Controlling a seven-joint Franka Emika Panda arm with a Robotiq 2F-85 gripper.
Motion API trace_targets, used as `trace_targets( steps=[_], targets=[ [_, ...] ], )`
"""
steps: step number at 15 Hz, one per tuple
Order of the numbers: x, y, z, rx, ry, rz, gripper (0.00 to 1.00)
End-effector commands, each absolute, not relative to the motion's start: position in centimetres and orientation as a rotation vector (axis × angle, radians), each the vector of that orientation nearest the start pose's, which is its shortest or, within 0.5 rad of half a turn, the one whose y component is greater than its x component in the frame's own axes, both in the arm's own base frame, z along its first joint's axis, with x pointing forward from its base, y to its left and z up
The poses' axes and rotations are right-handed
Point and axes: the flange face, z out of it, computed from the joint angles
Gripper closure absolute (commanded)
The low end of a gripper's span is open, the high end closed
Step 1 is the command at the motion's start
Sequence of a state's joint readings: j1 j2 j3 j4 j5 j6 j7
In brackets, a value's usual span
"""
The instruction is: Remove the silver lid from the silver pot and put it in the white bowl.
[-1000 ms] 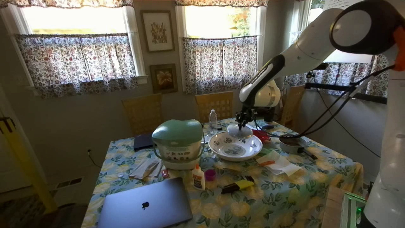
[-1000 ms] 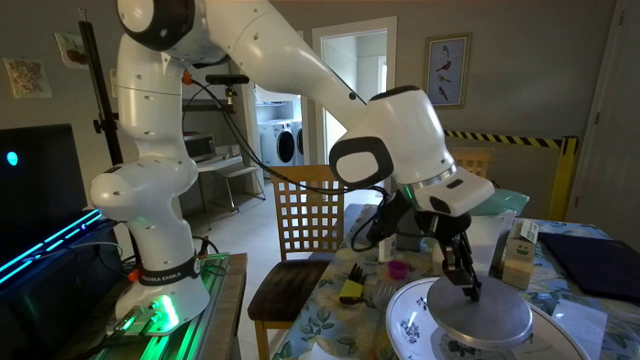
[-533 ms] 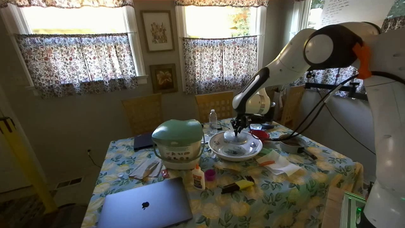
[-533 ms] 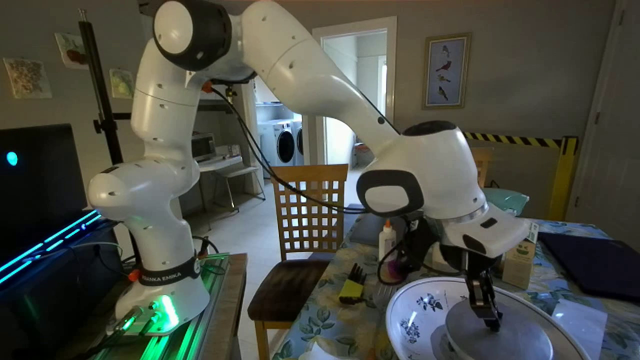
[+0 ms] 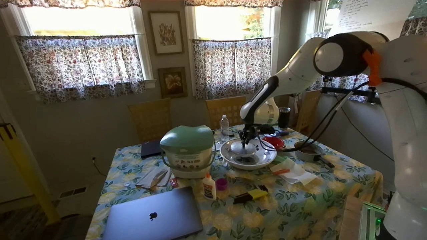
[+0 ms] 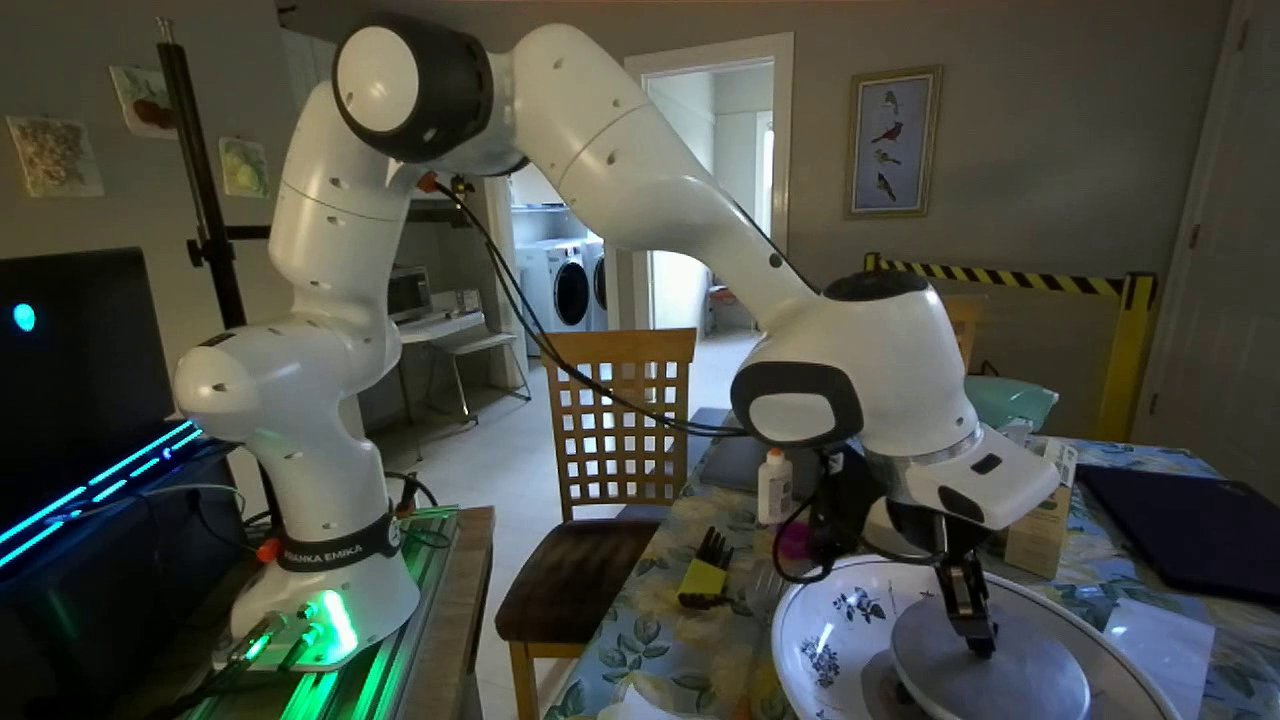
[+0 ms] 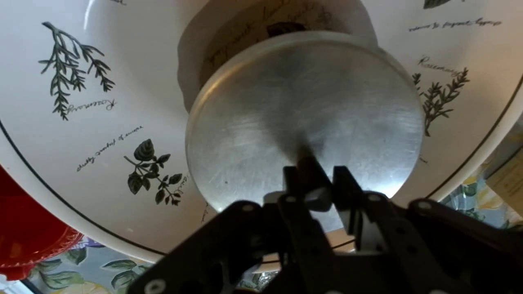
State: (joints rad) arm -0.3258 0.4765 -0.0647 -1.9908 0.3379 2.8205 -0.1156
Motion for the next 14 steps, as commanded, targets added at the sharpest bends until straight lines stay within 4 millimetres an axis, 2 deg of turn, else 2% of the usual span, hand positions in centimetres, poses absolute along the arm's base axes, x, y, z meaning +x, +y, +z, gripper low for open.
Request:
trace_targets(
  steps=[1, 8, 14],
  targets=[
    [59.2, -26.0, 24.8, -2.948, 0.808, -0.565, 0.93],
    [59.1, -25.7, 22.9, -2.998, 0.763, -0.496, 0.93],
    [59.1, -25.4, 22.8, -3.022, 0.712, -0.487, 0.92]
  ],
)
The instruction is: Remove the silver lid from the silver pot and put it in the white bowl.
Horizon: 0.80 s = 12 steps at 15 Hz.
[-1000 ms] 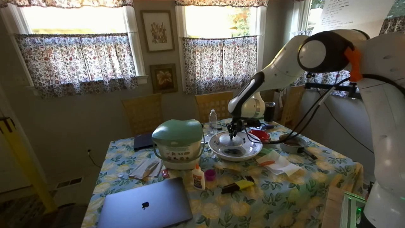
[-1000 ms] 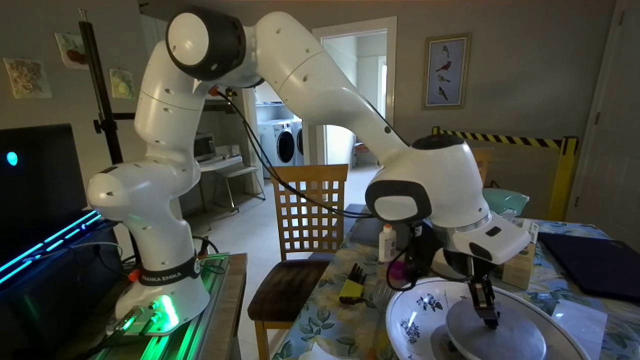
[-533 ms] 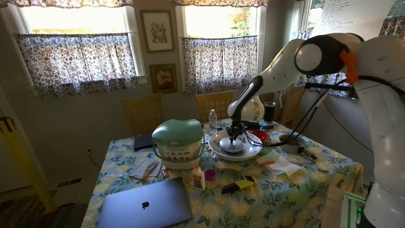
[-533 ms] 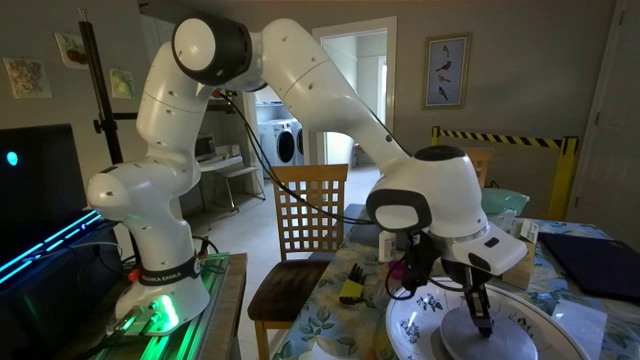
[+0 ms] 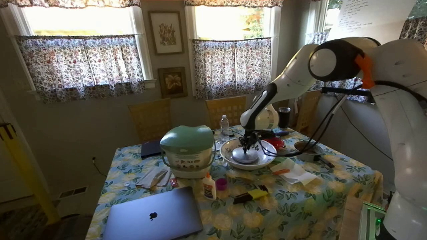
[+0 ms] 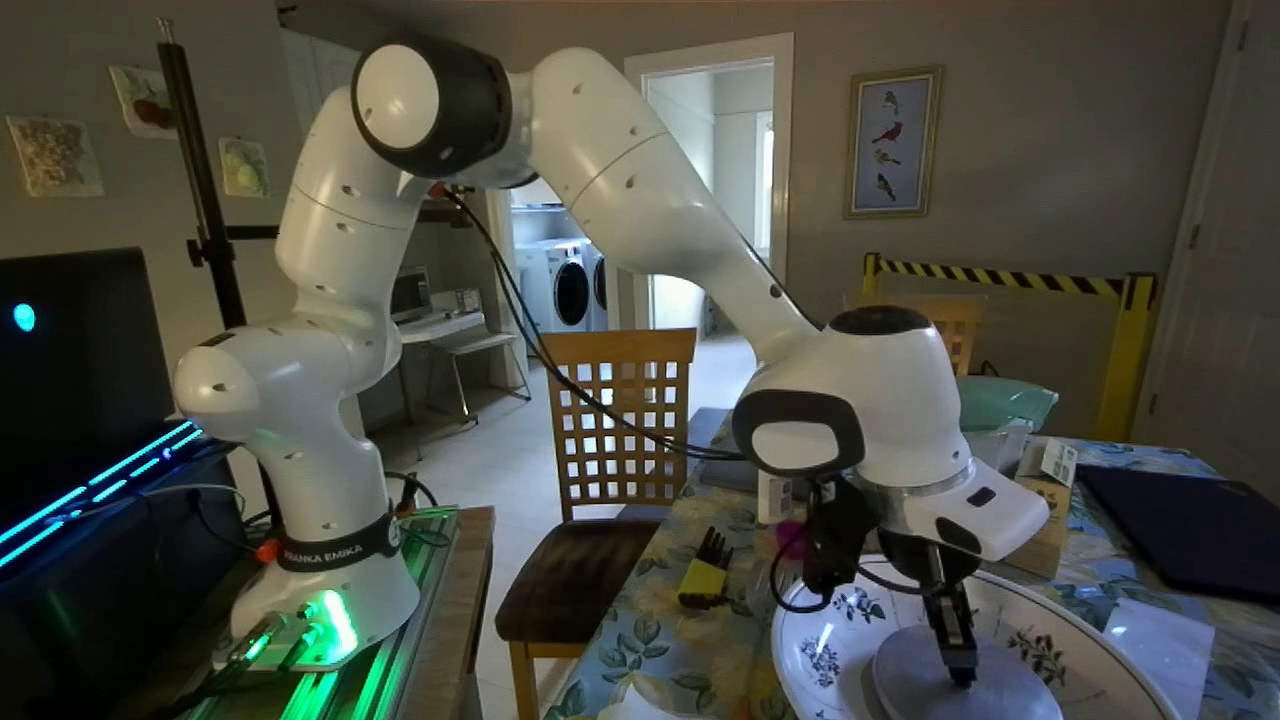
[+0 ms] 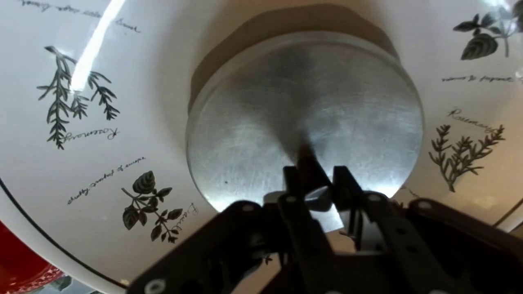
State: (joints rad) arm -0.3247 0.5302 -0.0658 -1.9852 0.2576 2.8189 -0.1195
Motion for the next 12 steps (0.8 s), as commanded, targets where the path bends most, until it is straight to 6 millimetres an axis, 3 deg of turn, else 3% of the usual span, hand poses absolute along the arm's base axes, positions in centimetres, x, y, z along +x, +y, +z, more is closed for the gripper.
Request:
trace_targets(
  steps=[1, 3, 6, 8, 10, 12],
  targets=[
    [59.1, -25.3, 22.8, -3.023, 0.703, -0.478, 0.5],
    [59.0, -25.1, 22.9, -3.031, 0.684, -0.475, 0.42],
    [59.0, -24.8, 23.5, -3.05, 0.656, -0.485, 0.2],
    [58.9, -24.3, 24.9, -3.058, 0.65, -0.499, 0.06],
    [58.6, -23.9, 27.9, -3.038, 0.661, -0.53, 0.0],
    [58.1, -23.6, 31.5, -3.013, 0.689, -0.538, 0.0]
  ],
)
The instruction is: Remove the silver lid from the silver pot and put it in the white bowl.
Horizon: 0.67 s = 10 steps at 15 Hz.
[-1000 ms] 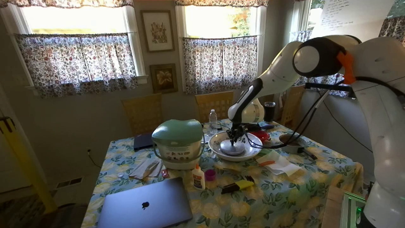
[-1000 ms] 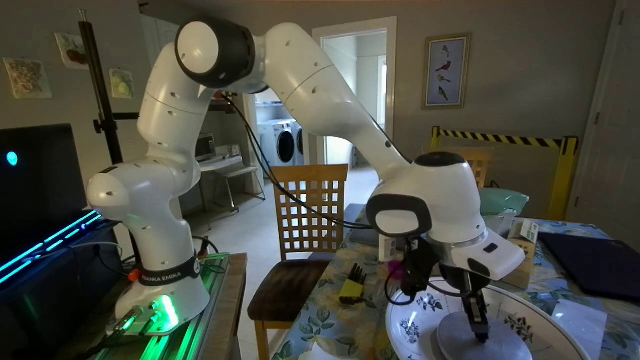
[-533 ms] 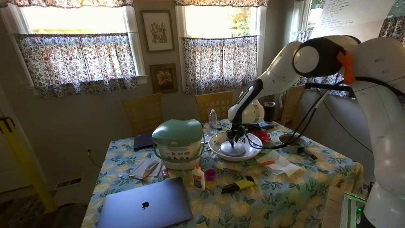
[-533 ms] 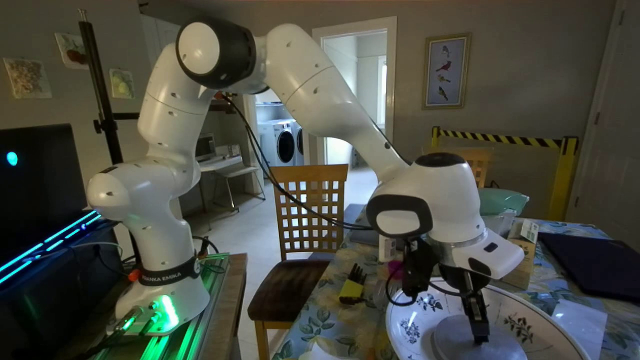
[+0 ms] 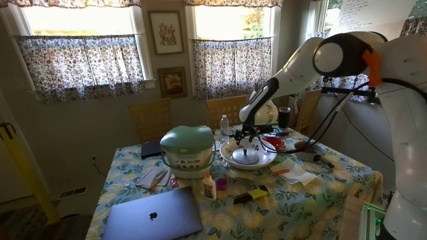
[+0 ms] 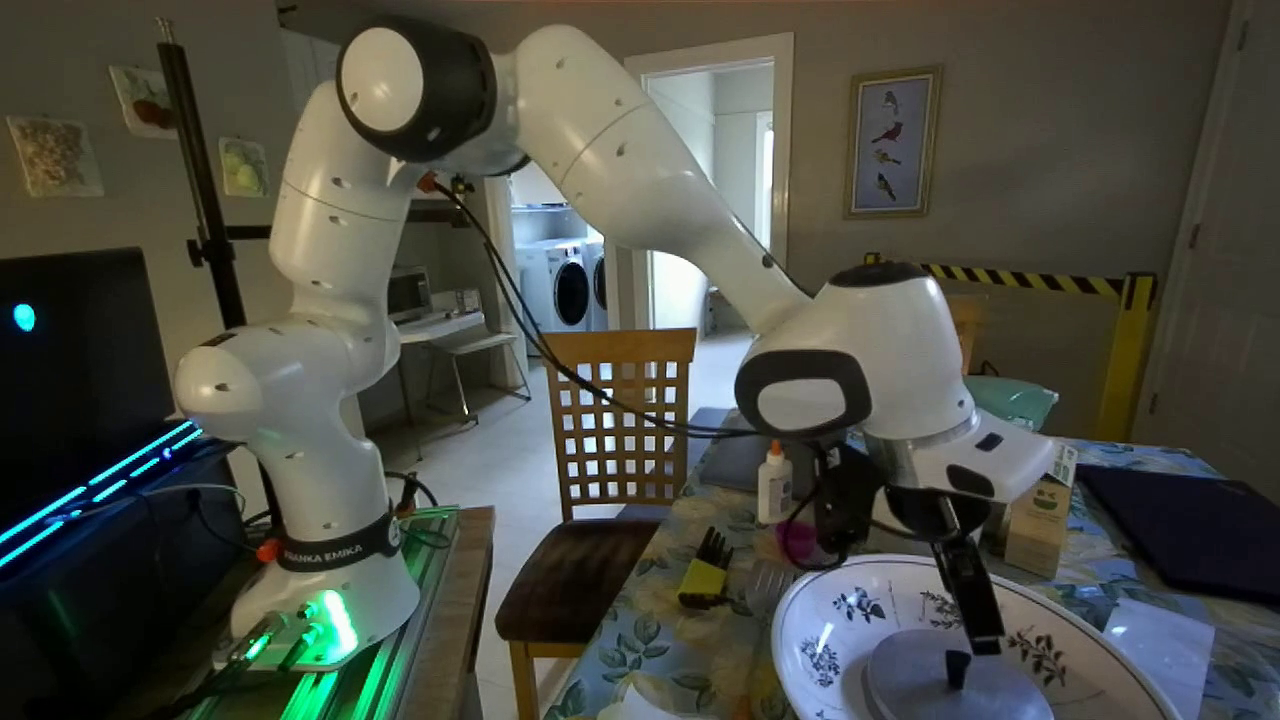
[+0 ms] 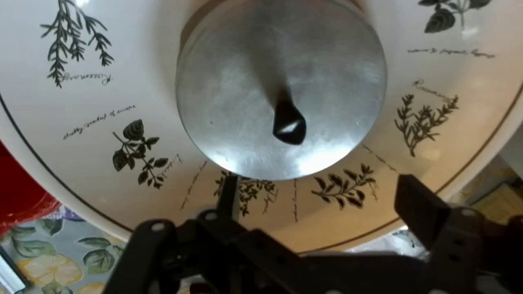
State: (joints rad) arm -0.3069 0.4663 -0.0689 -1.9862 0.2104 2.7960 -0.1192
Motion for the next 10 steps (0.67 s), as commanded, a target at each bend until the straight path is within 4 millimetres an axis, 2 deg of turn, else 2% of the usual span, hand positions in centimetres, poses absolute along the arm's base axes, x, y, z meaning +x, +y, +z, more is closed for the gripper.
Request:
trace_targets(
  steps=[1, 3, 5, 8, 10],
  targets=[
    [57.8, -23.6, 33.4, -2.995, 0.703, -0.524, 0.0],
    [56.7, -23.6, 37.6, -2.922, 0.741, -0.427, 0.0],
    [54.9, -23.1, 39.8, -2.87, 0.752, -0.284, 0.0],
    [52.3, -22.5, 42.6, -2.829, 0.725, -0.058, 0.0],
    [50.5, -22.7, 43.2, -2.858, 0.801, 0.045, 0.0]
  ],
)
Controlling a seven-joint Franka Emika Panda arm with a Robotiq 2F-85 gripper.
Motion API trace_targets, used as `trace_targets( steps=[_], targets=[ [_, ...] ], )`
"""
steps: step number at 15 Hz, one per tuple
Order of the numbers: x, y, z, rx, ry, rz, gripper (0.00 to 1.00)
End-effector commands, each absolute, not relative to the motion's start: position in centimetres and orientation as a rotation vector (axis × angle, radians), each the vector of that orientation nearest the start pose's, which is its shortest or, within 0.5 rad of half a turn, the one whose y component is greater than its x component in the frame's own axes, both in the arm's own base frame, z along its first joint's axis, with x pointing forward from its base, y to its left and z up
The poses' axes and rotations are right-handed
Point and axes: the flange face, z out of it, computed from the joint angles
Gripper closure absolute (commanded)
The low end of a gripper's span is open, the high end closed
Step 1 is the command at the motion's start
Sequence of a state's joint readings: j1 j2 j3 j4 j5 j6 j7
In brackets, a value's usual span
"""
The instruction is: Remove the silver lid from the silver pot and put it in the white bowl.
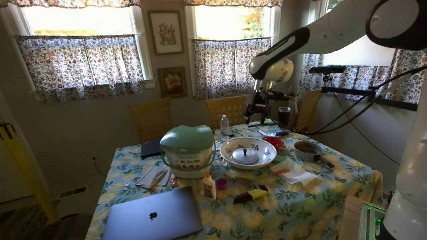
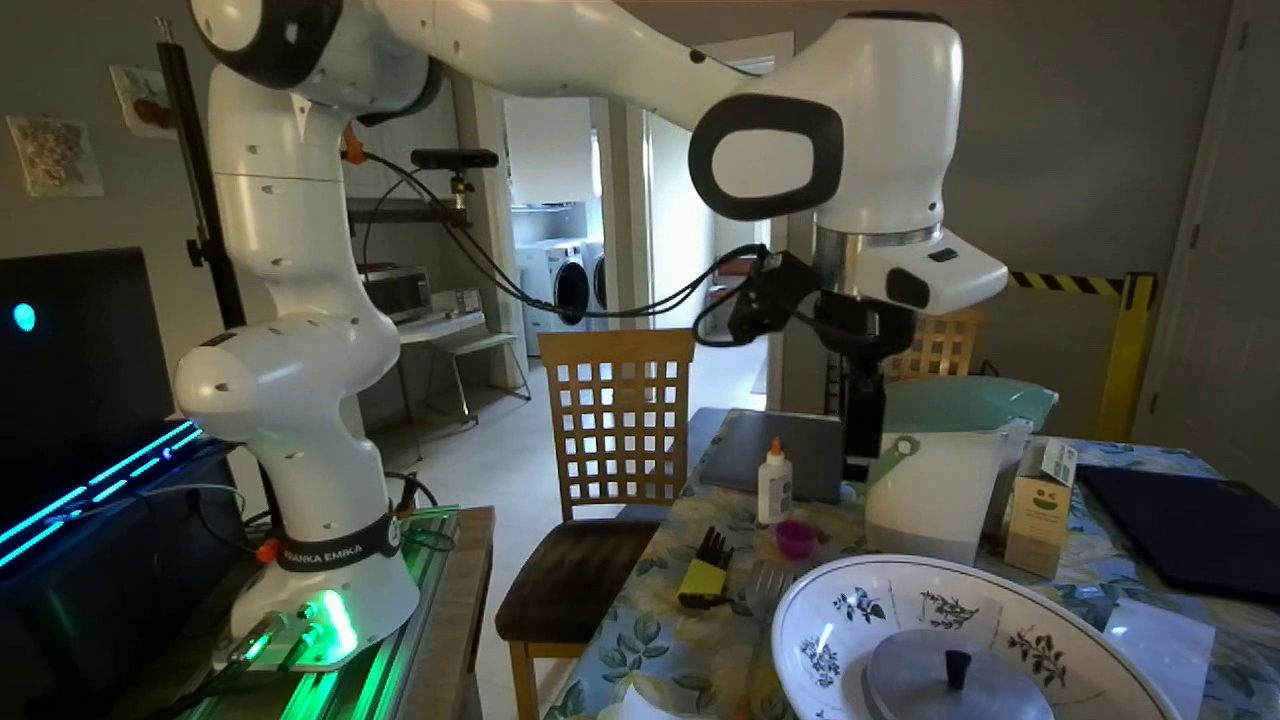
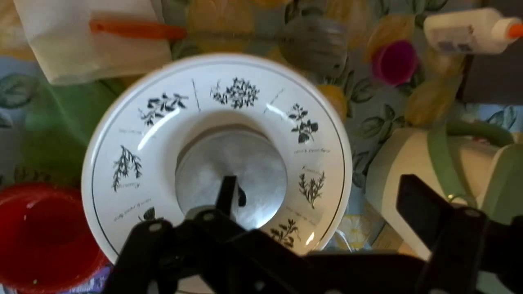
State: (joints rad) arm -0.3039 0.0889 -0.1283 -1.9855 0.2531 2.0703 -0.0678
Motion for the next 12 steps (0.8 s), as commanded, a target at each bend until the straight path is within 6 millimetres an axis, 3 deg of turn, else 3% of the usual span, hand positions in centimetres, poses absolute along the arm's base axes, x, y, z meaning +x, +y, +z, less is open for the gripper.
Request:
trace_targets(
  steps=[1, 5, 6, 12],
  targets=[
    [49.8, -23.1, 43.2, -2.896, 0.84, 0.074, 0.0],
    [48.4, -24.7, 43.4, -3.081, 1.035, 0.072, 0.0],
    [49.4, -24.9, 43.3, -3.026, 0.952, 0.095, 0.0],
    [49.1, -24.9, 43.1, -3.063, 1.013, 0.103, 0.0]
  ],
)
